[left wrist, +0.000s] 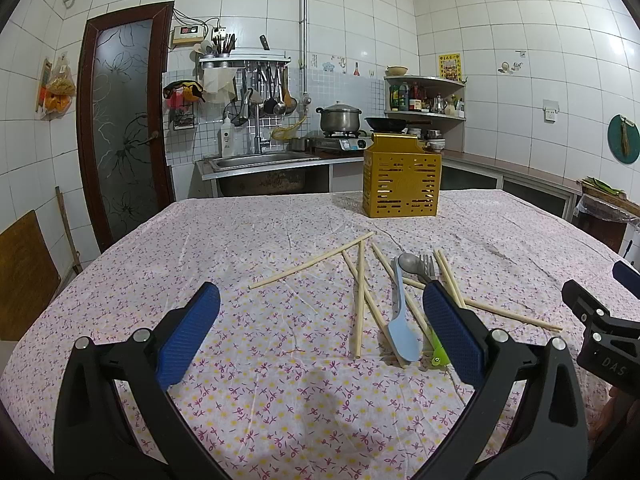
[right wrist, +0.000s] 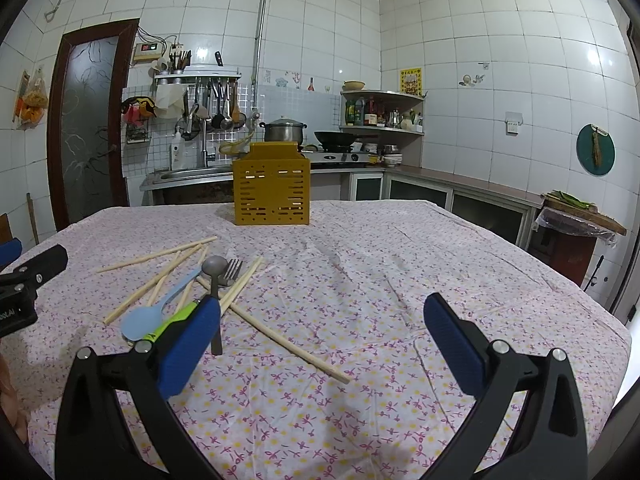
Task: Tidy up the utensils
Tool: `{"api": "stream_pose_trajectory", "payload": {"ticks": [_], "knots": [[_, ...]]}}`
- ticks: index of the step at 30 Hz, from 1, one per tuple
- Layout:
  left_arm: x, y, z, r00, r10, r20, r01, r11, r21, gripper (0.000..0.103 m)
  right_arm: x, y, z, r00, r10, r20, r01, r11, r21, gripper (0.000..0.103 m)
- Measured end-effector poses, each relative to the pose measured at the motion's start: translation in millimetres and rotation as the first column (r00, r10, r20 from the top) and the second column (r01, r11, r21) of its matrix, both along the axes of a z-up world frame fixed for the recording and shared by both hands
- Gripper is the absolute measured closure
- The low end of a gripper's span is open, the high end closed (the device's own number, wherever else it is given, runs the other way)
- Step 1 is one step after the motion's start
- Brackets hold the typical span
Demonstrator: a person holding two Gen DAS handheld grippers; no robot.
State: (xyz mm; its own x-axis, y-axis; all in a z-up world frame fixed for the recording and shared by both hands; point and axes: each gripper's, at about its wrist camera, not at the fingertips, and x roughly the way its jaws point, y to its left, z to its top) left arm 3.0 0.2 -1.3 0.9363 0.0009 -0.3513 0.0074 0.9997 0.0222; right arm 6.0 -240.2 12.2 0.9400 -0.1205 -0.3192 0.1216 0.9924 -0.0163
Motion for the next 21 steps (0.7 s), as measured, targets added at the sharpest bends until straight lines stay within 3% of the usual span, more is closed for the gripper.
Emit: {"api": "stream_pose_trajectory", "payload": {"ticks": [21], "knots": [[1.2,-6.6,-1.5,1.000,-0.023,-0.012,0.023,1.000,0.005,0.005,1.8,0.8,-1.2,1.000,-0.023,-0.005,0.023,1.000,-0.012,0.004]]}}
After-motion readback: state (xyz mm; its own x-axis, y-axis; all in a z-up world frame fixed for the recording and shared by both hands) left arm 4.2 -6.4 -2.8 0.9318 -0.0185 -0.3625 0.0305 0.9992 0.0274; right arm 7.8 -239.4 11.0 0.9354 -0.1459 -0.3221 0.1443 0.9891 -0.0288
